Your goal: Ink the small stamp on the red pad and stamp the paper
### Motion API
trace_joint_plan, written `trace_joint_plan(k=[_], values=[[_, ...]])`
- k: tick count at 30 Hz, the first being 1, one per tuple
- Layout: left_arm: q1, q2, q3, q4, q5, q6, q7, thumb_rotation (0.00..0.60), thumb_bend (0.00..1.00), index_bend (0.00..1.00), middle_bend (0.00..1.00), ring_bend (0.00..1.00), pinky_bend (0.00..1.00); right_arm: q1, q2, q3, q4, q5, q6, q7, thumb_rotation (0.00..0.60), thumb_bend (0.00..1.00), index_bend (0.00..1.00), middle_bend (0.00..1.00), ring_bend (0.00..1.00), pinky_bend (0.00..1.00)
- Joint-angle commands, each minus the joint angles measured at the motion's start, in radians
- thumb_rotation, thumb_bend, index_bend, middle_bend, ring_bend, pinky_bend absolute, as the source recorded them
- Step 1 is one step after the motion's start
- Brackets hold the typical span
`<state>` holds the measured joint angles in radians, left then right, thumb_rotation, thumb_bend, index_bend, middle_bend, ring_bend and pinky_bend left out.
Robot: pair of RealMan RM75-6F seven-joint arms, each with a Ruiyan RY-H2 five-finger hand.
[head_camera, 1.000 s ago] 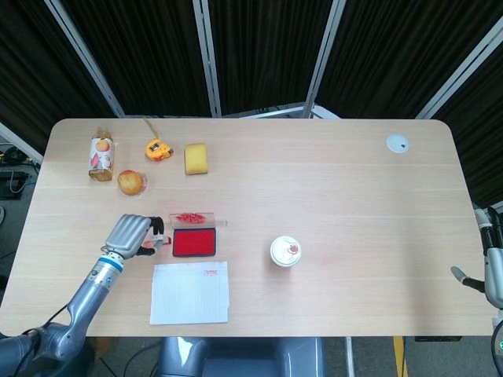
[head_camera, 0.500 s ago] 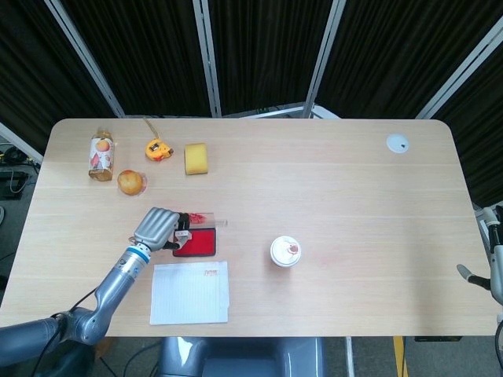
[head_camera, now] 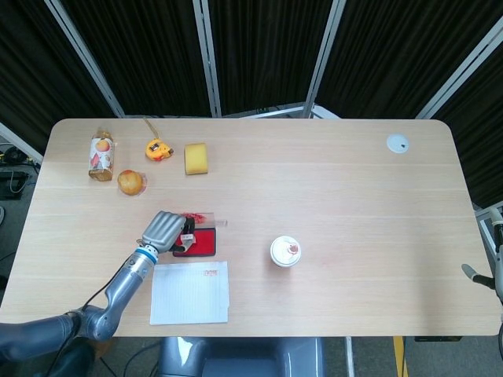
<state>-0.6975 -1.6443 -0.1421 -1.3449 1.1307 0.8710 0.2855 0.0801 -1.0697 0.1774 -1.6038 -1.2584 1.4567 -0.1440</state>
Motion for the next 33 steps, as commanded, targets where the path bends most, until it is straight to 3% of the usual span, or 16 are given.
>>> trace_joint_plan(k=[1, 33], values=[[-0.001, -0.007, 0.007, 0.012, 0.01, 0.001, -0.008, 0.6, 0.35, 0.55, 0.55, 0.79, 0.74, 0.001, -0.001, 0.0, 0.001, 0.001, -0.001, 0.0, 0.6, 0.0, 0.0, 0.0, 0.0, 0.0], [0.002, -0.062, 0.045, 0.125, 0.054, -0.018, -0.08, 0.6, 0.37, 0.57, 0.56, 0.79, 0.74, 0.006, -0.007, 0.001, 0.016, 0.018, -0.016, -0.001, 0.6, 0.0, 0.0, 0.0, 0.0, 0.0]])
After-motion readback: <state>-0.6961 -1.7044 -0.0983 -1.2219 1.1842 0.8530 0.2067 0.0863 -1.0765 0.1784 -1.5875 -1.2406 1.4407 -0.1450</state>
